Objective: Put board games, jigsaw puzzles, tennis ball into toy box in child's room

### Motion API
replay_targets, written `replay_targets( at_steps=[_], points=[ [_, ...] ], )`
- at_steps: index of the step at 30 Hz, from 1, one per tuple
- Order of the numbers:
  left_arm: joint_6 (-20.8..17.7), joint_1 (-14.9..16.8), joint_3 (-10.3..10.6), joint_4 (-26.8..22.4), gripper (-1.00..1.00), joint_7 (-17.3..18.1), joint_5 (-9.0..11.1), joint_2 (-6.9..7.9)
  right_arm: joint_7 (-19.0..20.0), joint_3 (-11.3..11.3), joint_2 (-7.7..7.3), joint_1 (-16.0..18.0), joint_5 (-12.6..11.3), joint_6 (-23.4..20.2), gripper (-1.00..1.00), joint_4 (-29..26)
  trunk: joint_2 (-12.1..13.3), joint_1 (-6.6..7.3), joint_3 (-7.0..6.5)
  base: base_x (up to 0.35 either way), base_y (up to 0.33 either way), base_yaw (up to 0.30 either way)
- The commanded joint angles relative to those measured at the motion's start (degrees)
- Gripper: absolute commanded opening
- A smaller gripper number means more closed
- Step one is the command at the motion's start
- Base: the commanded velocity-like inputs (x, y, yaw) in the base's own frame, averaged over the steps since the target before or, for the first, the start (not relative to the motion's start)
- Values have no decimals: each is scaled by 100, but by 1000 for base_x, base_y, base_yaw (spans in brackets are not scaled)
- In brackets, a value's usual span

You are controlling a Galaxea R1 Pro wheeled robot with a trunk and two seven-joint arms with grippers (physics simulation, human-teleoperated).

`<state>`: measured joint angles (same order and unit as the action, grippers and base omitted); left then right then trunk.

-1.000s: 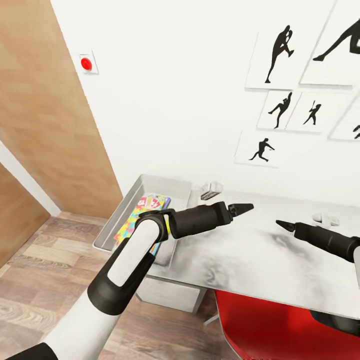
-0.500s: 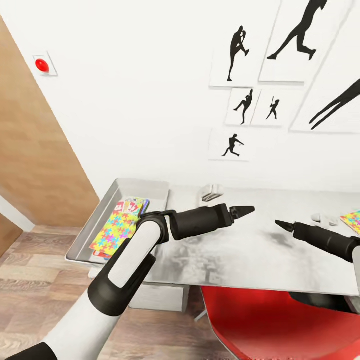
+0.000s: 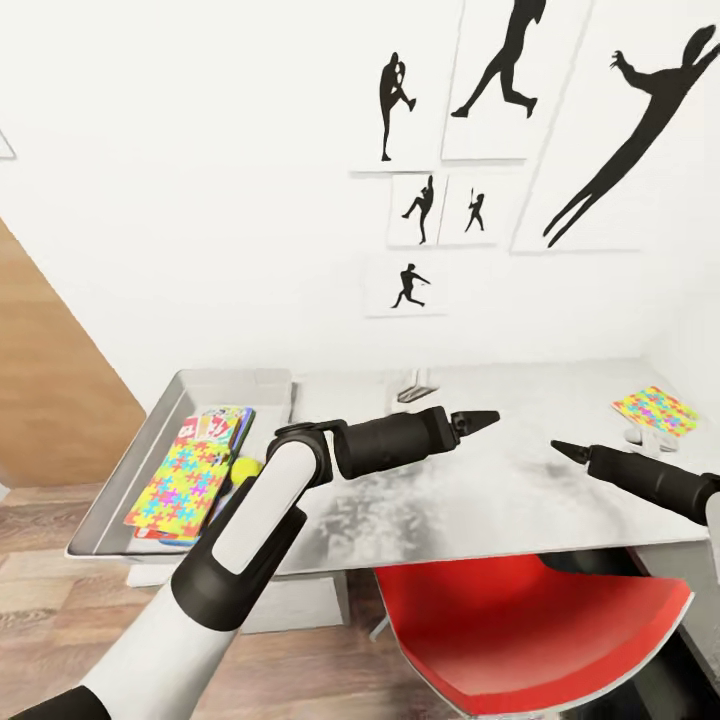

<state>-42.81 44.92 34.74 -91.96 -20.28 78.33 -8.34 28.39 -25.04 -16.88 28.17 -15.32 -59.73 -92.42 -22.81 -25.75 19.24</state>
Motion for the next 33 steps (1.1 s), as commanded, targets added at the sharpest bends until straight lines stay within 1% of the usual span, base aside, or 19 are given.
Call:
replay_targets(
  at_steps=[1,4,5,6,7,8,9,11,12,14,15,16,17,19,20,22,26,33],
  points=[
    [-8,5,-2,-6,100,-57,62,-1,47,-7,0,7,34,-27,100,-2,-11,-3,10,0,0,-286],
    [-8,-6,-99,-2,100,-65,61,77,44,-13,5,14,43,-27,100,1,-11,-3,10,0,0,-286],
    [-8,-6,-99,-2,100,-65,61,77,44,-13,5,14,43,-27,100,1,-11,-3,10,0,0,-286],
    [-8,-23,-155,-1,100,-68,61,111,42,-14,6,18,47,-27,100,2,-11,-3,10,0,0,-286],
    [-8,-52,-226,0,100,-71,60,144,41,-13,6,20,49,-27,100,3,-11,-3,10,0,0,-286],
    [-8,-133,-396,1,100,-78,60,201,39,-9,7,29,50,-27,100,4,-11,-3,10,0,0,-286],
    [-8,-133,-396,1,100,-78,60,201,39,-9,7,29,50,-27,100,4,-11,-3,10,0,0,-286],
    [-8,-230,-603,2,100,-82,60,241,37,-3,8,36,53,-27,100,4,-11,-3,10,0,0,-286],
    [-8,-230,-603,2,100,-82,60,241,37,-3,8,36,53,-27,100,4,-11,-3,10,0,0,-286],
    [-16,-322,-805,-1,100,-80,60,268,37,1,9,37,52,-27,100,4,-11,-3,10,0,0,-286],
    [-16,-322,-805,-1,100,-80,60,268,37,1,9,37,52,-27,100,4,-11,-3,10,0,0,-286],
    [-22,-358,-889,-2,100,-75,60,278,36,4,9,34,53,-27,100,5,-11,-3,10,0,0,-286],
    [-22,-358,-889,-2,100,-75,60,278,36,4,9,34,53,-27,100,5,-11,-3,10,0,0,-286],
    [-29,-410,-1013,-4,100,-65,59,294,36,9,9,29,54,-27,100,5,-11,-3,10,0,0,-286],
    [-29,-410,-1013,-4,100,-65,59,294,36,9,9,29,54,-27,100,5,-11,-3,10,0,0,-286],
    [-34,-443,-1092,-4,100,-57,59,305,36,10,9,27,51,-27,100,5,-11,-3,10,0,0,-286],
    [-39,-472,-1162,-5,100,-40,59,312,35,9,8,24,46,-27,100,5,-11,-3,10,0,0,-286],
    [-60,-492,-1216,-6,100,-12,66,315,35,-1,9,23,40,-27,100,5,-11,-3,10,0,0,-286]
  ],
)
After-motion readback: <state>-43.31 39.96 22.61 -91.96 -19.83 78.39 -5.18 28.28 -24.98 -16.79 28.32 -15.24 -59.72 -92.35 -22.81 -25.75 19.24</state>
